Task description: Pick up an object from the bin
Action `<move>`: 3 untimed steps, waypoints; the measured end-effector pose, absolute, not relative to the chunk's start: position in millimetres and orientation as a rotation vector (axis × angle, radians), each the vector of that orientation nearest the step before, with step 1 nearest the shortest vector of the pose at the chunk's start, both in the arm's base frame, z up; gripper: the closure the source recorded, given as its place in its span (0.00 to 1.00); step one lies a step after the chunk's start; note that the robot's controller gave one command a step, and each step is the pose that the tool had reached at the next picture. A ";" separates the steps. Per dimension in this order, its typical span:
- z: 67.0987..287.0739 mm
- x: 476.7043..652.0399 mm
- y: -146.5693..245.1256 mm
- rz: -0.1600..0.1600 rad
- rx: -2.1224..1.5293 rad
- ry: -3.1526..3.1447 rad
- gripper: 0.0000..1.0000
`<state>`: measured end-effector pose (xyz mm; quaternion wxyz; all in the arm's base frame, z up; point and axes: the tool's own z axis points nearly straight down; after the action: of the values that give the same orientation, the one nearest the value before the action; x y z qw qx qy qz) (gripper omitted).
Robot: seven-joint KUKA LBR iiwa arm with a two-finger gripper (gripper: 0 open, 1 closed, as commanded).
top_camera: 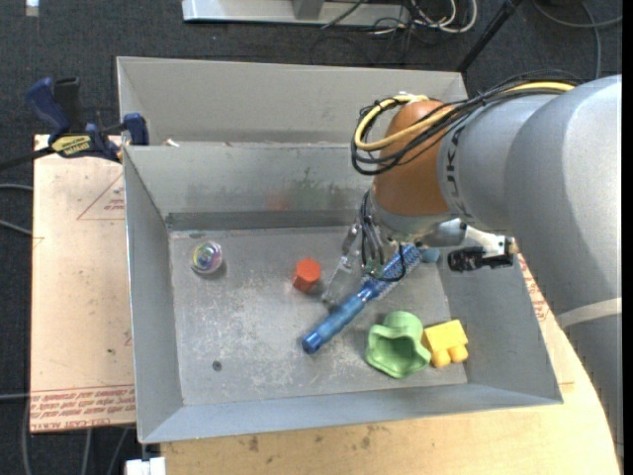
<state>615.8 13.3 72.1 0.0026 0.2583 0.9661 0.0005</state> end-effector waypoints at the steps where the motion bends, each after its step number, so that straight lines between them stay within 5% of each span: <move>1: 108.3 601.7 -137.8 -0.003 0.636 3.071 0.00; 2: 68.1 653.4 -144.0 0.001 0.662 3.074 0.00; 3: 71.0 654.7 -144.0 0.001 0.660 3.066 1.00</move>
Offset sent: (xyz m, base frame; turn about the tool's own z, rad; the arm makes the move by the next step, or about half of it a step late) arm -0.0146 -0.1462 0.0350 -0.1218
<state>654.7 -144.0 71.0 0.0026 0.2105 0.9776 0.0002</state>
